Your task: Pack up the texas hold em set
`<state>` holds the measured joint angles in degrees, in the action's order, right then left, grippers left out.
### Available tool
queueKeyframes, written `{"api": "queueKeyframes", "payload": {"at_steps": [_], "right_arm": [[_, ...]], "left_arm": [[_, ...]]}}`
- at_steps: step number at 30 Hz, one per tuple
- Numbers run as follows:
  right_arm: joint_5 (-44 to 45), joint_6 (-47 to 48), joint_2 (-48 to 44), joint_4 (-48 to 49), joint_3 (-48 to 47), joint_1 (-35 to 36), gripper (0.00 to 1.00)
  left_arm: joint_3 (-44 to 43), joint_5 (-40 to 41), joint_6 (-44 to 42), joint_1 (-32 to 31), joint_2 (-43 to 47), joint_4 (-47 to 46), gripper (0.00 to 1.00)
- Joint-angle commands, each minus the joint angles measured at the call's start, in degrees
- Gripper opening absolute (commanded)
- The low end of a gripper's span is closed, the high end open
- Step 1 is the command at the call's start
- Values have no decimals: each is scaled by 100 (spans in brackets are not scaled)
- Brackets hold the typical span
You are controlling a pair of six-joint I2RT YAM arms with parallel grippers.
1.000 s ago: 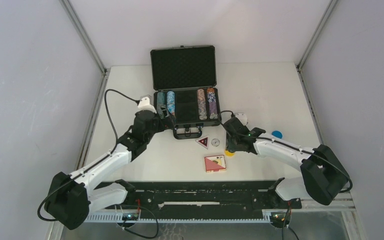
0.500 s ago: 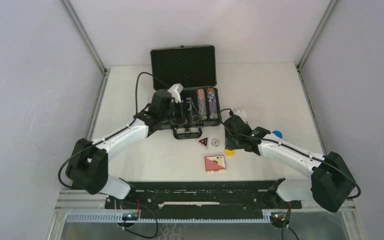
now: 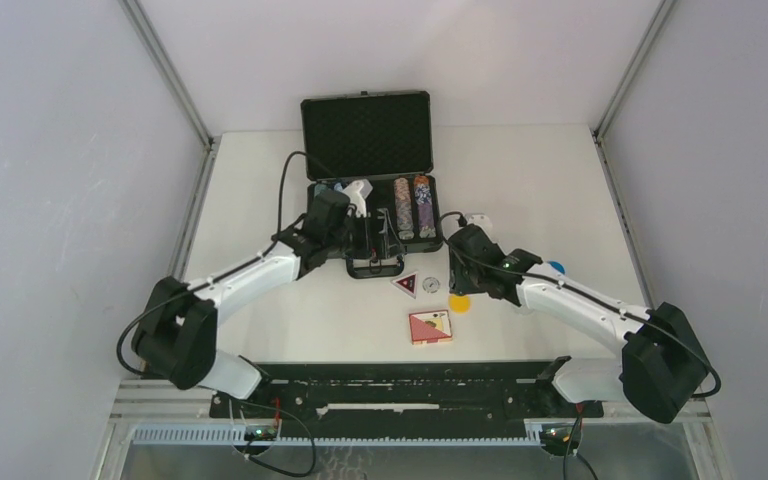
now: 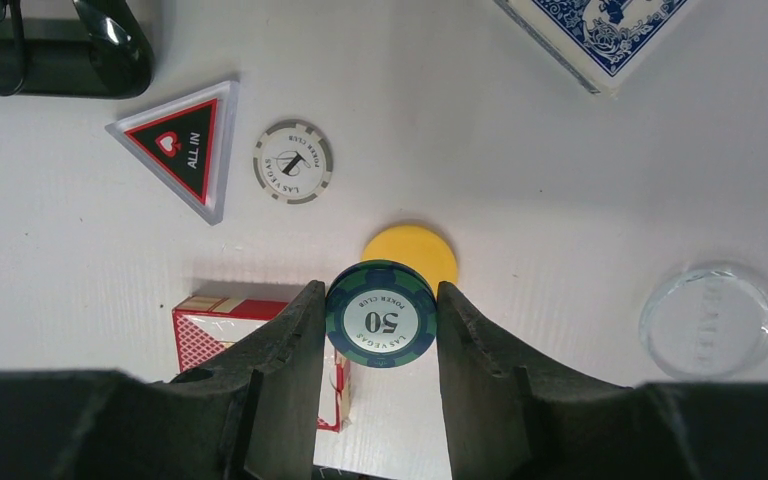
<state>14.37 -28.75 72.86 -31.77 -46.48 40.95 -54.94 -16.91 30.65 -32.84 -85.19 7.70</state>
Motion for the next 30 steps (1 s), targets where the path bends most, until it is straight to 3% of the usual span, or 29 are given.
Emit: {"api": "queueKeyframes", "payload": {"at_steps": [1, 4, 6, 10, 17, 30], "right_arm": [[-130, 54, -26, 74, -245, -200, 30], [-171, -34, -42, 127, -291, -260, 30], [-176, -124, -39, 183, -322, -287, 30], [-270, -349, 35, 285, -463, -316, 32], [-301, -413, 4, 206, -786, -233, 31], [-316, -328, 225, 123, -819, -202, 31]], "left_arm": [[752, 701, -222, -445, 846, -815, 97], [1733, 1222, 265, -879, 1313, -2290, 95], [2208, 2055, 539, -1383, 1540, -3214, 91], [2353, 3515, 348, -2216, 1575, -4071, 91], [2710, 4013, 356, -2472, 924, -5859, 86], [2590, 4182, 59, -2508, 783, -5693, 88]]}}
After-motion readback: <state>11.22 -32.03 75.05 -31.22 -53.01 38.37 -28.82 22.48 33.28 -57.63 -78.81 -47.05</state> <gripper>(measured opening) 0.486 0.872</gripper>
